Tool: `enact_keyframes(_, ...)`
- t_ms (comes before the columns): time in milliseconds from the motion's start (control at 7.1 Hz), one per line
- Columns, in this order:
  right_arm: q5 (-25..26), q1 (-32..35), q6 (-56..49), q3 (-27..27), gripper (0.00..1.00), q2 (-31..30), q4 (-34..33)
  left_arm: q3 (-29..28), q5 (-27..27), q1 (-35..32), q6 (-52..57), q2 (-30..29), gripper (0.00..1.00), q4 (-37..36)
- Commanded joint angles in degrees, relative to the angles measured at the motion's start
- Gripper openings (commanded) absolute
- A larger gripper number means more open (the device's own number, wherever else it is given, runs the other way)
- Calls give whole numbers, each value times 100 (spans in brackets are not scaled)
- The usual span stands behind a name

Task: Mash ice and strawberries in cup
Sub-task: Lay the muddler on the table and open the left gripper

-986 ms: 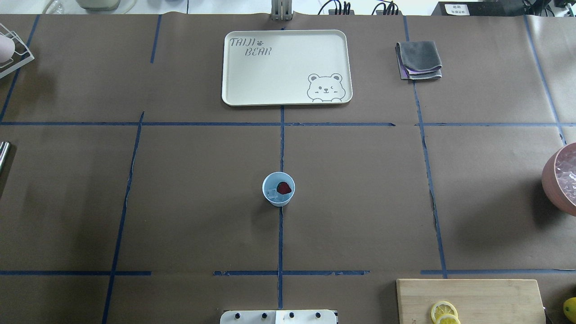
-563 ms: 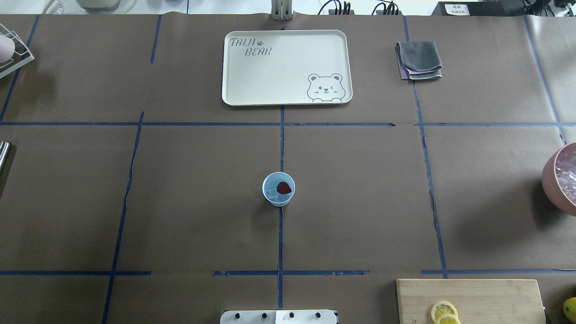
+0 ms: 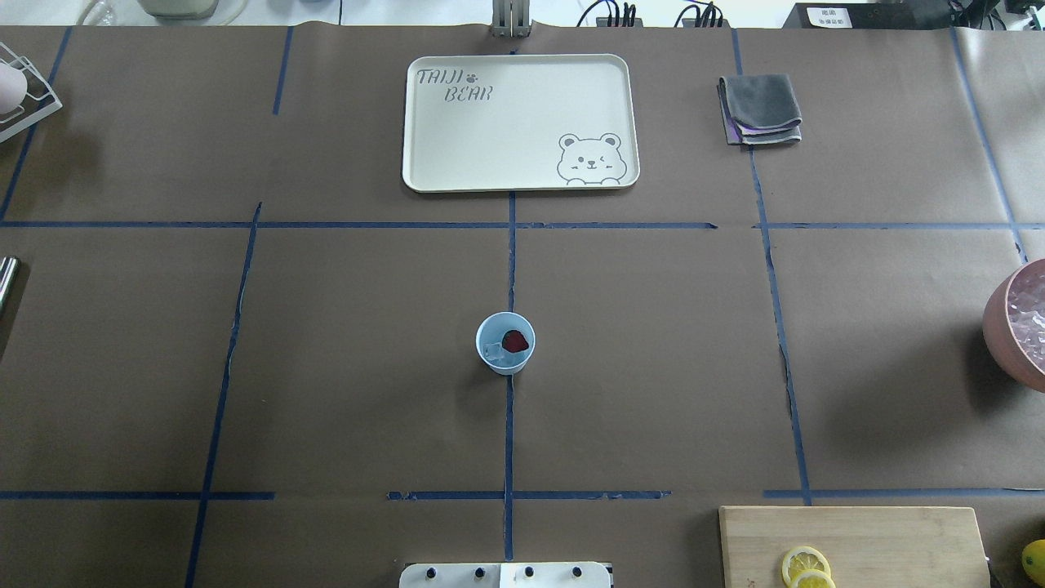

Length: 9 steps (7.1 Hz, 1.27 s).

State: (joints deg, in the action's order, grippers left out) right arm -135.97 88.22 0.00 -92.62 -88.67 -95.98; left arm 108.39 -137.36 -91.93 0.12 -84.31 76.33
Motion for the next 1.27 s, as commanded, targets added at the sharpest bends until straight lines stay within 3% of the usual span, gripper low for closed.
enact_keyframes(0, -79, 108, -62, -159, 100, 7, 18, 8, -1, 26, -64, 275, 100, 31)
enact_keyframes(423, 18, 99, -220, -283, 100, 16, 9, -371, 34, 44, -20, 301, 100, 626)
enact_keyframes(1127, -35, 91, -123, -204, 100, 16, 18, -371, 43, 245, 6, 328, 100, 585)
